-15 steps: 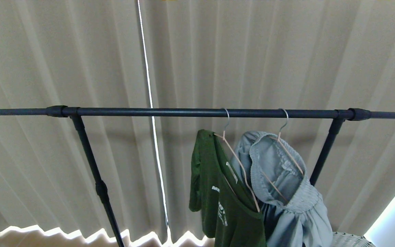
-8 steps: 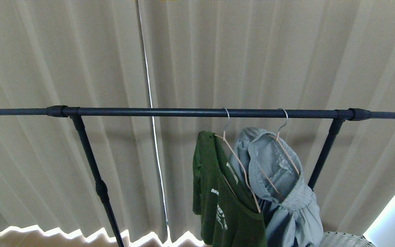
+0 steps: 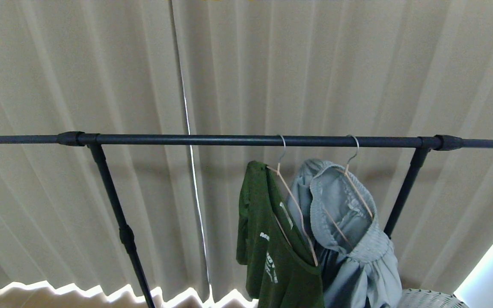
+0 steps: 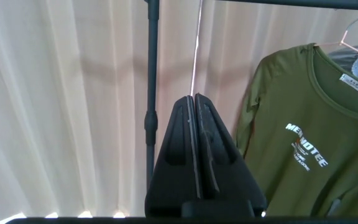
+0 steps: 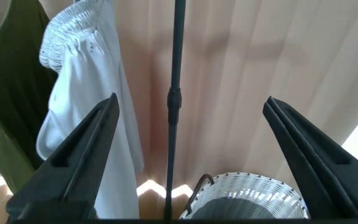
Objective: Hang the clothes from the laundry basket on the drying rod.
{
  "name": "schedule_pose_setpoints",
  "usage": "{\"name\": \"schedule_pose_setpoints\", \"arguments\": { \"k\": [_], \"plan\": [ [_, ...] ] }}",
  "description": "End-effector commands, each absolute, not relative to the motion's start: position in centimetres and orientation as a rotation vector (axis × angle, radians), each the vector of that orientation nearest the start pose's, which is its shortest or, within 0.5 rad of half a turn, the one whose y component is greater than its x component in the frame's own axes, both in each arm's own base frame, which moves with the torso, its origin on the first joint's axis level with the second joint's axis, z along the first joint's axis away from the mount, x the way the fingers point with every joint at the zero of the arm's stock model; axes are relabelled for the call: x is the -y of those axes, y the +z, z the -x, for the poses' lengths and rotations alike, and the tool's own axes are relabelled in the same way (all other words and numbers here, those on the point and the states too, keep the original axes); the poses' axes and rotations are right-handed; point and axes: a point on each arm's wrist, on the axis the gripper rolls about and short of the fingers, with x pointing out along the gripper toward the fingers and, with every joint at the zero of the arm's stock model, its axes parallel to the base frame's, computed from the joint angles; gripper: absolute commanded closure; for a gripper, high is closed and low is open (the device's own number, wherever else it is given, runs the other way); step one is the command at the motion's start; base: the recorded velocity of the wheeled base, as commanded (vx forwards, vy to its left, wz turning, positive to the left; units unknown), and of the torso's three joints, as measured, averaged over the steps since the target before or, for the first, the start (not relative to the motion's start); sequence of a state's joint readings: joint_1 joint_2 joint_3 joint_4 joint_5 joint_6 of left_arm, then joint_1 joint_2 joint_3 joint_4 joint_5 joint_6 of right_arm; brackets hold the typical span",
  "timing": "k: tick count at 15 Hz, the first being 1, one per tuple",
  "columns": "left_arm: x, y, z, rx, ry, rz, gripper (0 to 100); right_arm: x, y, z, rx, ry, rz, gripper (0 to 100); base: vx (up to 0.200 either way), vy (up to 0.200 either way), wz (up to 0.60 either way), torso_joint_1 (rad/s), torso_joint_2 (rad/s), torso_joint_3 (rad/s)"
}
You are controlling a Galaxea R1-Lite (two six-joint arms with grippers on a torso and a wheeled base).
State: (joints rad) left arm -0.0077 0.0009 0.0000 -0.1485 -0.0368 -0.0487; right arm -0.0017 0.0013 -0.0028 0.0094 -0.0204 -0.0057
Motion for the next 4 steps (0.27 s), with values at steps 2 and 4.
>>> {"name": "schedule_pose_setpoints", "arguments": {
  "k": [2,4],
  "plan": [
    [0.06,9.07,2.40,0.148,-0.048,0.047,100,0.05,7.54,2.30,-0.006,-0.025,0.002,0,0.000,0.000,0.00,0.000,0.00,0.000],
    [0.06,9.07,2.40,0.148,-0.048,0.047,100,0.05,7.55,2.32,-0.008,-0.025,0.003,0,0.000,0.000,0.00,0.000,0.00,0.000]
  ]
}}
